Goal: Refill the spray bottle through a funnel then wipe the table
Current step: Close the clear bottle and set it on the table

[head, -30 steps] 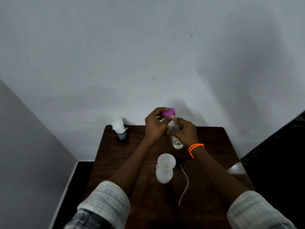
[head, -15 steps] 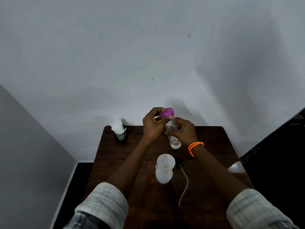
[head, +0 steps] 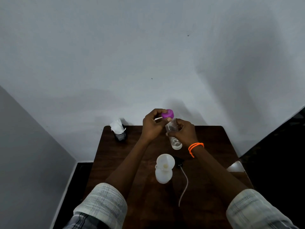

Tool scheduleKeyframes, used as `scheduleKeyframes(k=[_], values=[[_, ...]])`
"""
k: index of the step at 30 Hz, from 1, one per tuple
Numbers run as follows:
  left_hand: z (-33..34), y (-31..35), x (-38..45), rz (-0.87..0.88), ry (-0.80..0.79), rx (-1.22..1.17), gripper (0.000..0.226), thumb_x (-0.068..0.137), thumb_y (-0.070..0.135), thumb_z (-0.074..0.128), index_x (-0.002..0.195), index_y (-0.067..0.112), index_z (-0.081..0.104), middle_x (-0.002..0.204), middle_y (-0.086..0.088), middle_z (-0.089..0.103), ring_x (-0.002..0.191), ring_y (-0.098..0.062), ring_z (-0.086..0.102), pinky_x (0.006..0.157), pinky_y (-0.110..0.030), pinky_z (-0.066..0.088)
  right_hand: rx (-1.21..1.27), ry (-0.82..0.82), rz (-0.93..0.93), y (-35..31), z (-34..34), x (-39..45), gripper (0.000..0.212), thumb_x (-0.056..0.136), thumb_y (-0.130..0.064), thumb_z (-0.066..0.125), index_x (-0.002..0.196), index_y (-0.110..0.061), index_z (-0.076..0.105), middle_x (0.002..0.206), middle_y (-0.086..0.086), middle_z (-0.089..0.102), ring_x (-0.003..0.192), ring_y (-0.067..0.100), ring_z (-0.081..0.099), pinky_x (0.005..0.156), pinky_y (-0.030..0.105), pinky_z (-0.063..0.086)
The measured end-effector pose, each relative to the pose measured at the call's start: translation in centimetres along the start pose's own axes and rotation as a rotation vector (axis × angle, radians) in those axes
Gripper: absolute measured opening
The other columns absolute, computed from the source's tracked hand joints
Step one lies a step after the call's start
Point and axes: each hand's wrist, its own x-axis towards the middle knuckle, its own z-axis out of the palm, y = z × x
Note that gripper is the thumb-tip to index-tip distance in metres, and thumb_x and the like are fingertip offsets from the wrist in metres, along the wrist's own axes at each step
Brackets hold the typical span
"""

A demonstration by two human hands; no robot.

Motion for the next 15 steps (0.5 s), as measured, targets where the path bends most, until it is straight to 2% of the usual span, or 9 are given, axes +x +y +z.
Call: scheduleKeyframes(k=[3,6,9,12,15], values=[[-0.2,-0.3,0.3,0.025,-0.038,0.024,0.028,0.083,0.004,0.080,0.110,0.009,0.072,0.115,0.001,0.075,0.112,-0.013,0.069,0.091,-0.025,0.056,0.018,-0.008,-0.005,0.2,0.0,0.0,0.038,0.054,-0.025,0.092,0.084,-0.030,0.071,0.077,-0.013,0.073,0.069,0.002,0.067,0.064,0.026,0.052],[-0.5,-0.9,0.7,0.042,-0.042,0.063,0.028,0.088,0.005,0.075,0.113,0.017,0.074,0.125,0.002,0.070,0.125,-0.012,0.062,0.107,-0.030,0.048,0.056,0.000,0.011,0.3,0.1,0.0,0.044,0.055,-0.024,0.092,0.095,-0.025,0.075,0.083,-0.010,0.076,0.076,0.007,0.072,0.072,0.032,0.059],[-0.4,-1.0,0.8,0.025,-0.031,0.057,0.028,0.092,0.004,0.071,0.116,0.019,0.074,0.128,0.001,0.069,0.130,-0.012,0.058,0.113,-0.035,0.045,0.113,0.013,0.032,0.1,0.0,0.0,0.046,0.055,-0.020,0.092,0.098,-0.025,0.076,0.084,-0.008,0.077,0.078,0.010,0.073,0.076,0.034,0.060],[0.1,-0.2,0.4,-0.025,-0.036,-0.097,0.021,0.096,0.011,0.067,0.117,0.012,0.074,0.121,-0.002,0.074,0.119,-0.019,0.067,0.105,-0.042,0.052,0.133,0.025,0.031,-0.2,-0.1,0.2,0.045,0.056,-0.016,0.093,0.097,-0.025,0.077,0.083,-0.008,0.077,0.077,0.008,0.073,0.075,0.032,0.059],[0.7,0.5,0.6,-0.089,0.052,-0.124,0.035,0.088,0.021,0.080,0.120,0.014,0.070,0.114,-0.002,0.075,0.101,-0.013,0.072,0.086,-0.025,0.057,0.121,0.018,0.020,-0.5,-0.2,0.4,0.044,0.055,-0.017,0.093,0.095,-0.023,0.077,0.084,-0.009,0.077,0.078,0.008,0.073,0.075,0.031,0.060]])
